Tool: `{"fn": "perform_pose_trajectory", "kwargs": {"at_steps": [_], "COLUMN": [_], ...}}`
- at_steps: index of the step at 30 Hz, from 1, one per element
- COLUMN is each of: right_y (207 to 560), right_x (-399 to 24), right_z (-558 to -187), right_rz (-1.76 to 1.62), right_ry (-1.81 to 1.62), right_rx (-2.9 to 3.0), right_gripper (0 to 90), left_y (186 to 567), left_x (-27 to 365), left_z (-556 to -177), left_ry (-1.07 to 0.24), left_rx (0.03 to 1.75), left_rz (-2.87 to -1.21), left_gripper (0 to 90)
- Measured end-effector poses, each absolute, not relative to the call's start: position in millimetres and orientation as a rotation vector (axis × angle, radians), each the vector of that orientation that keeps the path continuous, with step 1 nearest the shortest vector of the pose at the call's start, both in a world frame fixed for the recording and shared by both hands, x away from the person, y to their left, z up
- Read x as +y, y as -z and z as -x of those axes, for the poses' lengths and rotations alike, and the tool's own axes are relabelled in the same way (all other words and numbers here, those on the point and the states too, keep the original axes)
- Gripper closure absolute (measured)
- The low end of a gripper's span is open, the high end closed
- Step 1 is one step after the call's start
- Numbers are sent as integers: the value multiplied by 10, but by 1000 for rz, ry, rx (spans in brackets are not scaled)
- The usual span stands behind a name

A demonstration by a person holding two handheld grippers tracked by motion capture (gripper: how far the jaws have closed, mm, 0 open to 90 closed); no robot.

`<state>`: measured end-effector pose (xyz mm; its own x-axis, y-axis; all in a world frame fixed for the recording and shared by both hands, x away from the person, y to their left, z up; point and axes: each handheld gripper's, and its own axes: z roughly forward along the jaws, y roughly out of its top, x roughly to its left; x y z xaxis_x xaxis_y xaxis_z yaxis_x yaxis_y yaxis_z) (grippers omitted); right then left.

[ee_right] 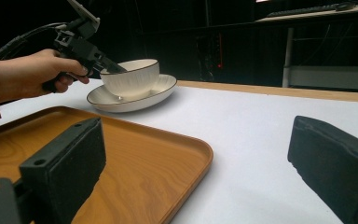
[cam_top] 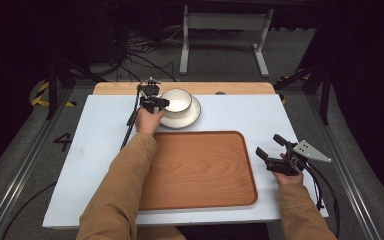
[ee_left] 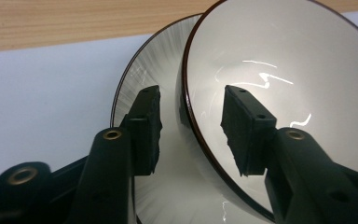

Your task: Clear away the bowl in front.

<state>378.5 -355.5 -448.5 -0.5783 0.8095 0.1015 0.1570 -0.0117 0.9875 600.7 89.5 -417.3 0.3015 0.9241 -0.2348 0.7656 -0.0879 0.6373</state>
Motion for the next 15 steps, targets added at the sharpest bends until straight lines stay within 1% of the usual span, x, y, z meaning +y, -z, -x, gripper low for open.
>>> {"fn": "perform_pose_trajectory", "kwargs": {"at_steps": [1, 5, 15], "right_y": [4486, 4486, 4486], "right_x": [-3558, -3563, -3563], "right_z": [-3786, -3787, -3785], "right_rz": [-1002, -1003, -1006], "right_ry": [-1631, -1632, -1635], "right_rx": [1752, 1752, 1751], "right_gripper": [45, 46, 49], "left_y": [4183, 4206, 4208], "left_x": [894, 877, 842], "left_z": [-6014, -6029, -6033], "left_ry": [-293, -265, -293], "left_rx": [1508, 1542, 1604], "left_rz": [-1889, -1860, -1827], "left_gripper": [627, 670, 812]}}
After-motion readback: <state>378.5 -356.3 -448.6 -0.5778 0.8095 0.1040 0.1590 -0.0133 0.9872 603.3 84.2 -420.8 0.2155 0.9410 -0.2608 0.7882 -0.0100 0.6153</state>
